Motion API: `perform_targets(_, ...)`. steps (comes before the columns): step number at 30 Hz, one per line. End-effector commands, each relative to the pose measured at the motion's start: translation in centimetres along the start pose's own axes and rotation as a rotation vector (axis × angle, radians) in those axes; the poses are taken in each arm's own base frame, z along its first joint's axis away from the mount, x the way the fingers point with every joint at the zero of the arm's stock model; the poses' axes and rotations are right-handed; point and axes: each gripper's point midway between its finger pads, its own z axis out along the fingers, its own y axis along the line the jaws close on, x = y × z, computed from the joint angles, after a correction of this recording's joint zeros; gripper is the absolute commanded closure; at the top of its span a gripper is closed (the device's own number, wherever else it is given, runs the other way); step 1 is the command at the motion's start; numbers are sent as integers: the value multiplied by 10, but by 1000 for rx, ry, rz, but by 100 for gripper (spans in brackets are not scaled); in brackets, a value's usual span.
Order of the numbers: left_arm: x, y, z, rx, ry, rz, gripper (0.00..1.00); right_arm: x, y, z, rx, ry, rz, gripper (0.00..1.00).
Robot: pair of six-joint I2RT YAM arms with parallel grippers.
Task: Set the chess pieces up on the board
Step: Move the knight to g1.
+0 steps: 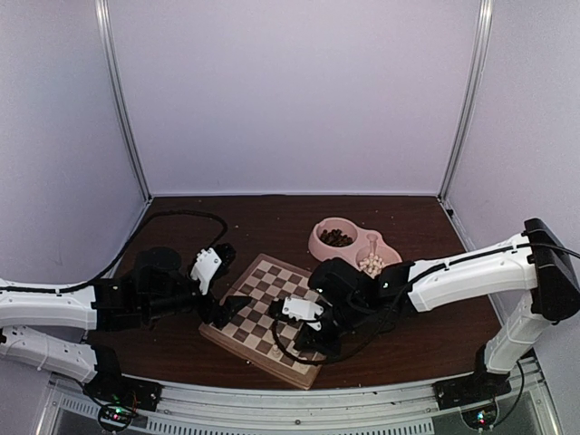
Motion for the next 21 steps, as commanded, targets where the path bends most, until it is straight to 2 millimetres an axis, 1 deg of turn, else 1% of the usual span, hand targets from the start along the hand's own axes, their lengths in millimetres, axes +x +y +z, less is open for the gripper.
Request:
perform_targets(1, -14, 0, -1, -6, -36, 7, 11, -4, 5, 6, 9, 18, -36, 92)
perform_targets(10, -13, 1, 1, -9, -32, 8, 11, -6, 8, 15, 13, 32, -49, 93)
perform_targets(21, -14, 0, 1, -6, -33, 7, 11, -7, 10, 20, 18, 39, -56, 93)
